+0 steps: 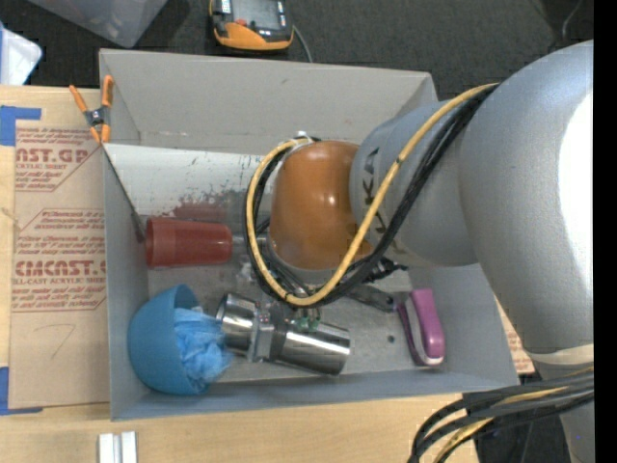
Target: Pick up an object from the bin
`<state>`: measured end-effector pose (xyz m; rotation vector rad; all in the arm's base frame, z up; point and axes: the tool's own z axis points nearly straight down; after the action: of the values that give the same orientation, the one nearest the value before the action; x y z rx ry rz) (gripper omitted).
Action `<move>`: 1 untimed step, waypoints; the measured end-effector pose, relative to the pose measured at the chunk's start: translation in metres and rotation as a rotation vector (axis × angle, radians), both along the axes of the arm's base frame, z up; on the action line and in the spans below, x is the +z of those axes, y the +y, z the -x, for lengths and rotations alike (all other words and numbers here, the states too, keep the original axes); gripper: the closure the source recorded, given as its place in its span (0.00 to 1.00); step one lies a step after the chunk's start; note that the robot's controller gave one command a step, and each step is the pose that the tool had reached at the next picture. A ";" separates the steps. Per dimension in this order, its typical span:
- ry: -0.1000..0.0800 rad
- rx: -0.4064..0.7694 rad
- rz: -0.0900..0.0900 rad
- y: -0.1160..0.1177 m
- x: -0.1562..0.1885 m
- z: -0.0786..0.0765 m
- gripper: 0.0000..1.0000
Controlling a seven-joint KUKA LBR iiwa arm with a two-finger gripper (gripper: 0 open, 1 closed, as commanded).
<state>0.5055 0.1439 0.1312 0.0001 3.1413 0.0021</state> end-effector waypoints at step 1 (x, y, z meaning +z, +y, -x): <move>0.000 0.000 0.000 0.000 0.000 0.000 0.00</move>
Offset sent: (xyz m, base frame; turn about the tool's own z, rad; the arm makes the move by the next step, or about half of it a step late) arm -0.0068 0.0064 -0.0362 0.1821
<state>0.5055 0.1439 0.1312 0.0002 3.1413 0.0021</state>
